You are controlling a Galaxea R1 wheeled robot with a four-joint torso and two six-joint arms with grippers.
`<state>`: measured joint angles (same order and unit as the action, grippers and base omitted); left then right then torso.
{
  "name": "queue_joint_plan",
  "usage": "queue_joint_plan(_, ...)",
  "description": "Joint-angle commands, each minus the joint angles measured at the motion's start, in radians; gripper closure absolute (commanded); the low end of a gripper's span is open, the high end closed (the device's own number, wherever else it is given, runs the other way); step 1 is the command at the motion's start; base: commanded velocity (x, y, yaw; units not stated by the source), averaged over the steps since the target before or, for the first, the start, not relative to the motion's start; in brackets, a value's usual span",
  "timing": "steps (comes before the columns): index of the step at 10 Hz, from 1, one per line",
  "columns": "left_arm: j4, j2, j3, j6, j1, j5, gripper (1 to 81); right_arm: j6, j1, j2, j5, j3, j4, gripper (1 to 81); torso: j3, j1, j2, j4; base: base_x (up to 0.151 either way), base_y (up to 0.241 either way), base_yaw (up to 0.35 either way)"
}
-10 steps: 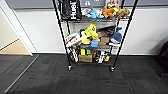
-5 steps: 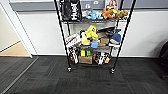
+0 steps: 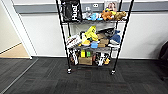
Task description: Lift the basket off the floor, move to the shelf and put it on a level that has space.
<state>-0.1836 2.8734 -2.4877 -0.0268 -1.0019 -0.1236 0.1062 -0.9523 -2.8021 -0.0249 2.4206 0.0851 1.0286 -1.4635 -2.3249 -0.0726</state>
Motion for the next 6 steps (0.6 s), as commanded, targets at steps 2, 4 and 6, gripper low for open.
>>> queue_joint_plan(2, -0.036, -0.028, 0.009, -0.002, 0.111, -0.048, 1.0, 0.001, 0.129, -0.012, -0.038, 0.030, 0.030, 1.0, 0.000, -0.005, -0.007, 0.000, 0.000, 0.000, 0.000)
queue_joint_plan(4, -0.036, -0.018, 0.010, -0.002, 0.108, -0.048, 1.0, 0.000, 0.132, -0.033, -0.038, 0.037, 0.028, 1.0, 0.093, -0.004, -0.007, 0.000, 0.000, 0.000, 0.000)
queue_joint_plan(6, -0.033, -0.018, 0.009, -0.001, 0.107, -0.047, 1.0, 0.000, 0.138, -0.042, -0.038, 0.037, 0.030, 1.0, 0.117, -0.004, -0.007, 0.000, 0.000, 0.000, 0.000)
